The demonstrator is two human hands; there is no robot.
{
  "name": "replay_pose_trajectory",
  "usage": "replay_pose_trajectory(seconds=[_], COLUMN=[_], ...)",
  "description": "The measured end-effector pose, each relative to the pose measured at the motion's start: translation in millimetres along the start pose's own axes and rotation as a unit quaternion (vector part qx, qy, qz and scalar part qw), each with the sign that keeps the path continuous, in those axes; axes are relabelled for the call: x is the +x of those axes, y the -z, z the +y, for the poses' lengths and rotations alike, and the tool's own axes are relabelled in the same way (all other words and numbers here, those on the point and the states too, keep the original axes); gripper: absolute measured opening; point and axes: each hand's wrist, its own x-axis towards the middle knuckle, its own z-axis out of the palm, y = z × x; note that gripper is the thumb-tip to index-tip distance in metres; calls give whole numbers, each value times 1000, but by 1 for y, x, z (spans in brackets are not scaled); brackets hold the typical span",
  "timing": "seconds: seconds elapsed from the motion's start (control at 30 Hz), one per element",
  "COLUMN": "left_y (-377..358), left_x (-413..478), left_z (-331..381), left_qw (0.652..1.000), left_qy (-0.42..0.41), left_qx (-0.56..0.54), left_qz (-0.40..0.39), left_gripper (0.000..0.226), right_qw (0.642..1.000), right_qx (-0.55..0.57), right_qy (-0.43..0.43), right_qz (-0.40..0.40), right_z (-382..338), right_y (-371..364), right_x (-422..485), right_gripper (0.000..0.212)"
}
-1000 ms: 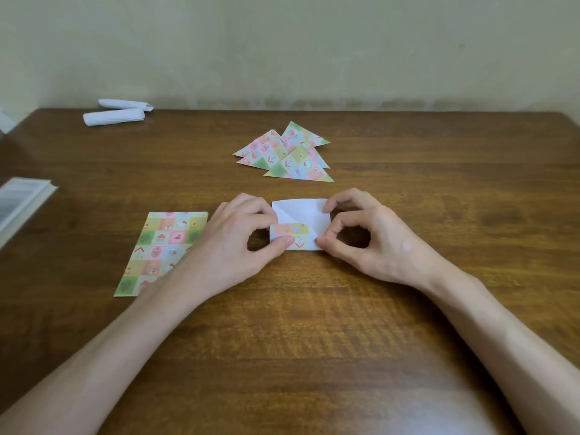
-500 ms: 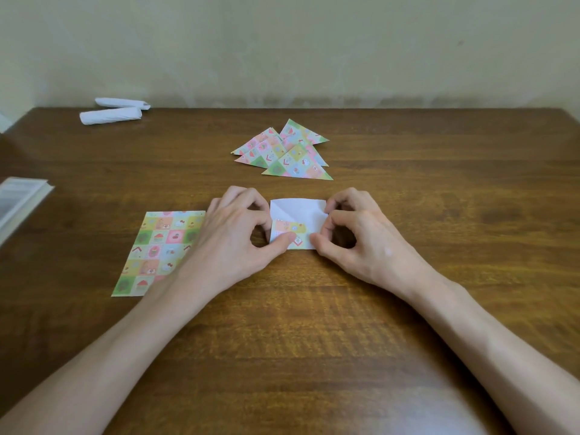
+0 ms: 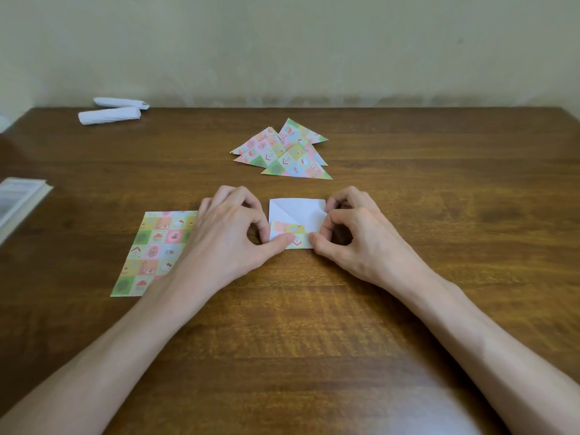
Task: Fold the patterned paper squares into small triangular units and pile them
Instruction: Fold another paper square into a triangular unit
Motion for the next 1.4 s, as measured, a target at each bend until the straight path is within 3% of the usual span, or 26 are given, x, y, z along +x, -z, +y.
replay_pose_trajectory(seconds=[0.27,0.43,0.63,1.0,1.2,1.4], left_y=[-3,-3,-5,-1,3,8], left_x=[1,0,0,2,4,5], left_z=[-3,-5,-6,-12,-20,-25], left_qw=[1000,999,996,991,987,982], left_qy=[10,-39,-75,-81,-126,-143], left_qx=[17,-6,-40,-102,-89,-86], left_qz=[12,28,-7,-44,-50,-91], left_gripper=[48,49,23,14,16,21], right_qw=[1000,1000,1000,999,999,996], right_qx=[5,7,12,22,10,-51], right_qy=[8,9,4,42,35,17], right_qz=[7,9,4,-23,1,68], right_z=[0,0,1,3,-1,-13], right_y=[-1,-3,-3,2,-1,-20], right_x=[-1,1,0,-3,-3,0], right_gripper=[22,23,21,5,11,39])
